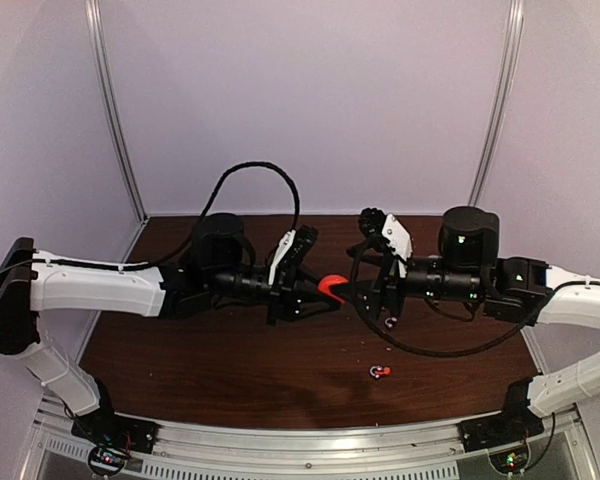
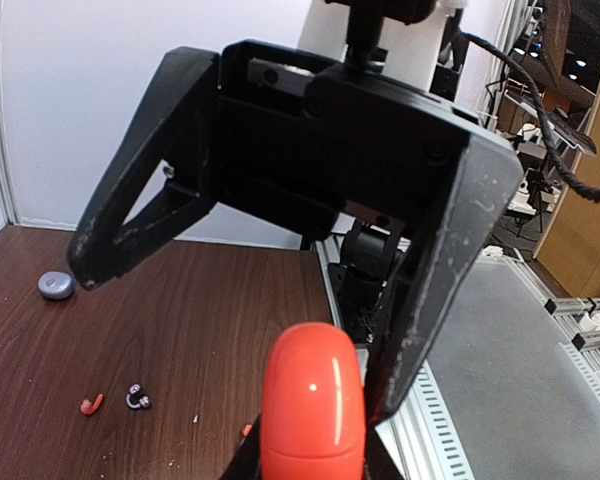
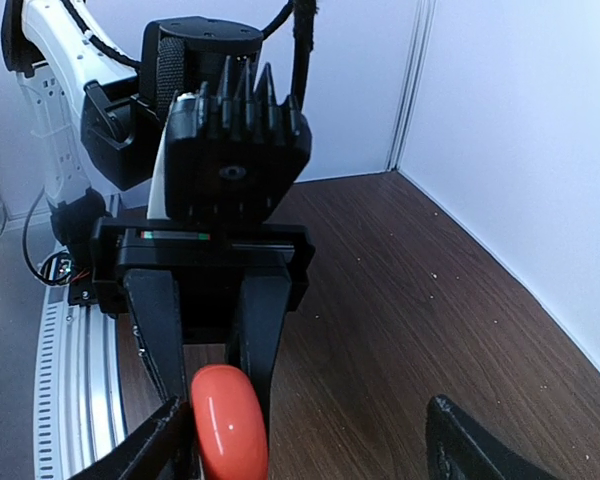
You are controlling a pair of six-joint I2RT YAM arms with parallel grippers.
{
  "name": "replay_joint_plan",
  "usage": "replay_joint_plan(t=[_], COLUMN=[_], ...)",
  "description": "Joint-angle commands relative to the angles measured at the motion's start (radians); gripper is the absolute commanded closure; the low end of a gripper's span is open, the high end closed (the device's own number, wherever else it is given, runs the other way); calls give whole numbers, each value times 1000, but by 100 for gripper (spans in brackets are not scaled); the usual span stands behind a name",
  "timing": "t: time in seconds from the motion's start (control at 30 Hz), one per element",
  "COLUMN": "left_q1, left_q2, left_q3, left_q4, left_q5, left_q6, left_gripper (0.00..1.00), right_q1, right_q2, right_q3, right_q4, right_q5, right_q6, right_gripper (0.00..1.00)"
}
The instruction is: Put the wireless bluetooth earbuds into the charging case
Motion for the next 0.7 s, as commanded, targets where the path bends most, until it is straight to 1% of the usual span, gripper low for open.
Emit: replay_joint_plan(t=[0.0, 0.23, 0.6, 0.67], left_q1=[-2, 0, 0, 0], left_q2=[1, 16, 14, 10], left_q3=[41, 45, 36, 30], left_q4=[47, 51, 64, 64], left_q5=[53, 69, 70, 65], left_q6=[-10, -10, 2, 14], left_gripper=[97, 97, 97, 97], right_q1=[-4, -2, -2, -2], right_q2=[-18, -59, -87, -95], right_q3=[24, 11, 5, 2], right_q4=[-55, -23, -7, -3], right_q5=[161, 220, 220, 196], right_q6=[-43, -48, -36, -36], right_gripper=[21, 22, 21, 20])
